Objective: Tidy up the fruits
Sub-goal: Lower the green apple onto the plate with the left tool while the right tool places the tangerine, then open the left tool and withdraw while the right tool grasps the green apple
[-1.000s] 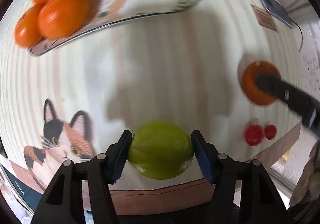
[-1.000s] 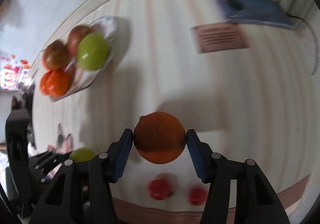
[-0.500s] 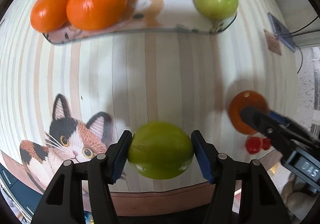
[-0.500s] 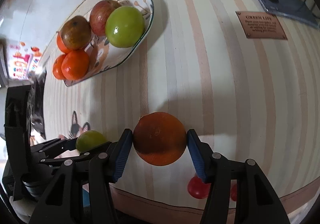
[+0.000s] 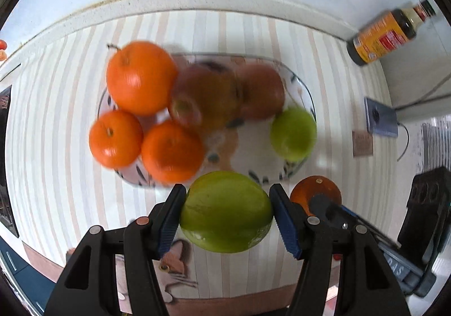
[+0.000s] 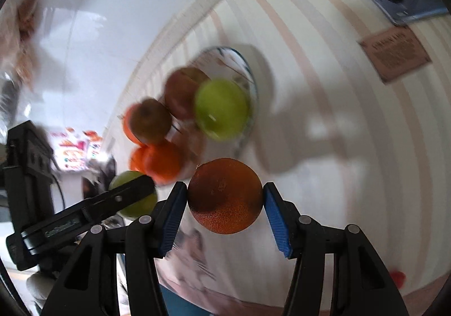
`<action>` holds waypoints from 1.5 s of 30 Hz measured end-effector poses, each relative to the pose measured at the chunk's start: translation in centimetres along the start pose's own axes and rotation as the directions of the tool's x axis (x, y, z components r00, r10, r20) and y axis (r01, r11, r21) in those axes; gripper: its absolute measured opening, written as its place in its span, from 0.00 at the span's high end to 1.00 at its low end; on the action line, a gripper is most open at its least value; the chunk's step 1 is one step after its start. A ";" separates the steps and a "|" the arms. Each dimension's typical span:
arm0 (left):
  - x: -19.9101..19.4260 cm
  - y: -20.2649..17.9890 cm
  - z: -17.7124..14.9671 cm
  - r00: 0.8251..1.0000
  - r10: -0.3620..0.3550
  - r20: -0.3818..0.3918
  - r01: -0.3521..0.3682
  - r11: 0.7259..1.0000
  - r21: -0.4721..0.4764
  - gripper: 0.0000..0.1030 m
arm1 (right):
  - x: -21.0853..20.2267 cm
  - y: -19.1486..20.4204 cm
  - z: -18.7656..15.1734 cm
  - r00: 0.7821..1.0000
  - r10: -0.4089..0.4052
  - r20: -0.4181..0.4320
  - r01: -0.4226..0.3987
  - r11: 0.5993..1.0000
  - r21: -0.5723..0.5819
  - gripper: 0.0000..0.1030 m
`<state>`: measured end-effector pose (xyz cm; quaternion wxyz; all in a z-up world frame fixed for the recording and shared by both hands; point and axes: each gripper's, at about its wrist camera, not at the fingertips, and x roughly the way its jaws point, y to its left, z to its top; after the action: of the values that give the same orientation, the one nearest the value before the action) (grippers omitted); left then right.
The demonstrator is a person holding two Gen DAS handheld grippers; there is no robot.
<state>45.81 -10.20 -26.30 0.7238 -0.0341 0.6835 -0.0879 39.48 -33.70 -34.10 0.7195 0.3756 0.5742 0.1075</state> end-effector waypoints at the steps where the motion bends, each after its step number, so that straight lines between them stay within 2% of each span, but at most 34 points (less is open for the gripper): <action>1: 0.1 0.1 0.6 1.000 0.002 -0.002 -0.002 1.000 -0.005 0.43 | 0.1 0.1 0.4 1.000 0.018 0.007 -0.018 1.000 0.011 0.43; 5: 1.3 -0.9 1.8 1.000 0.015 -0.013 -0.015 1.000 -0.026 0.42 | 1.6 0.4 1.2 0.996 0.087 0.030 -0.089 0.992 0.089 0.43; 7: 1.8 -0.8 2.4 1.000 0.013 -0.028 -0.014 0.999 -0.044 0.42 | 2.3 0.0 1.6 0.988 0.145 0.050 -0.151 0.976 0.159 0.41; 9: 2.4 -0.7 2.9 0.999 -0.009 -0.046 0.006 0.998 -0.066 0.42 | 3.3 -1.0 1.6 0.979 0.194 0.060 -0.203 0.947 0.249 0.36; 10: 2.7 -0.5 2.9 0.998 -0.022 -0.050 0.018 0.997 -0.077 0.41 | 3.5 -1.1 1.6 0.973 0.218 0.071 -0.229 0.935 0.270 0.30; 11: 2.8 -0.7 3.1 0.999 -0.016 -0.048 0.013 0.997 -0.074 0.32 | 3.6 -1.0 1.6 0.972 0.223 0.074 -0.235 0.933 0.272 0.28; 13: 2.6 -0.8 3.1 1.000 0.002 -0.023 -0.003 0.999 -0.052 0.23 | 3.4 -0.5 1.8 0.974 0.207 0.087 -0.222 0.942 0.250 0.28; 14: 2.5 -0.7 3.1 1.000 0.010 -0.019 -0.011 0.999 -0.046 0.19 | 3.5 -0.3 1.7 0.975 0.204 0.089 -0.220 0.945 0.241 0.27; 16: 2.4 -0.6 3.1 1.000 0.009 -0.020 -0.010 0.999 -0.041 0.19 | 3.5 0.0 1.9 0.977 0.193 0.085 -0.208 0.950 0.232 0.27; 19: 2.0 -0.6 3.0 0.999 0.033 -0.001 -0.033 0.999 -0.026 0.18 | 2.9 0.4 1.9 0.986 0.146 0.082 -0.159 0.969 0.188 0.26; 23: 1.1 -0.1 2.1 0.999 0.041 0.028 -0.040 0.999 -0.028 0.18 | 1.5 1.3 1.8 0.995 0.043 0.084 -0.051 0.995 0.087 0.11; 25: 0.6 0.2 1.3 0.998 0.052 0.047 -0.051 0.998 -0.021 0.18 | 0.7 2.2 1.7 0.995 -0.012 0.098 0.010 1.000 0.019 0.11; 27: -0.1 0.7 0.0 0.992 0.101 0.073 -0.101 0.995 -0.006 0.18 | 0.0 3.5 1.2 0.988 -0.113 0.102 0.123 0.988 -0.091 0.11; 29: -0.6 1.3 -2.3 0.987 0.129 0.093 -0.130 0.991 0.003 0.18 | 0.1 4.8 -0.3 0.984 -0.168 0.064 0.178 0.955 -0.236 0.11; 31: 0.2 1.7 -6.0 0.990 0.137 0.042 -0.138 0.990 0.021 0.18 | 0.7 5.1 -2.3 0.974 -0.225 0.011 0.218 0.925 -0.311 0.11; 33: 2.3 1.7 -9.3 0.993 0.087 -0.080 -0.084 0.996 0.042 0.19 | 1.7 4.5 -4.5 0.968 -0.240 -0.071 0.201 0.915 -0.350 0.12; 35: 4.3 1.8 -11.8 0.982 0.072 -0.175 -0.064 0.997 0.053 0.20 | 3.1 3.7 -6.6 0.951 -0.238 -0.197 0.152 0.916 -0.371 0.21; 37: 5.7 2.6 -13.4 0.974 0.081 -0.213 -0.075 0.997 0.038 0.21 | 4.6 3.7 -8.9 0.912 -0.272 -0.306 0.123 0.895 -0.430 0.23; 39: 6.5 3.9 -13.8 0.968 0.076 -0.238 -0.079 0.997 -0.005 0.20 | 6.0 4.0 -10.8 0.881 -0.326 -0.343 0.119 0.854 -0.506 0.25; 40: 6.6 4.6 -13.8 0.969 0.054 -0.242 -0.066 0.997 -0.043 0.20 | 7.0 3.9 -11.5 0.855 -0.364 -0.370 0.122 0.834 -0.538 0.33; 42: 6.4 5.3 -13.5 0.971 0.045 -0.234 -0.063 0.995 -0.072 0.20 | 8.3 3.5 -12.2 0.814 -0.411 -0.410 0.128 0.817 -0.563 0.36; 45: 5.7 5.4 -12.8 0.978 0.063 -0.200 -0.076 0.995 -0.061 0.20 | 8.5 3.5 -13.0 0.796 -0.417 -0.439 0.111 0.814 -0.571 0.36</action>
<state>33.83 -4.99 -33.64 0.6535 -0.0261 0.7553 -0.0420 31.34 -20.90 -38.87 0.6071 0.0342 0.7521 0.2542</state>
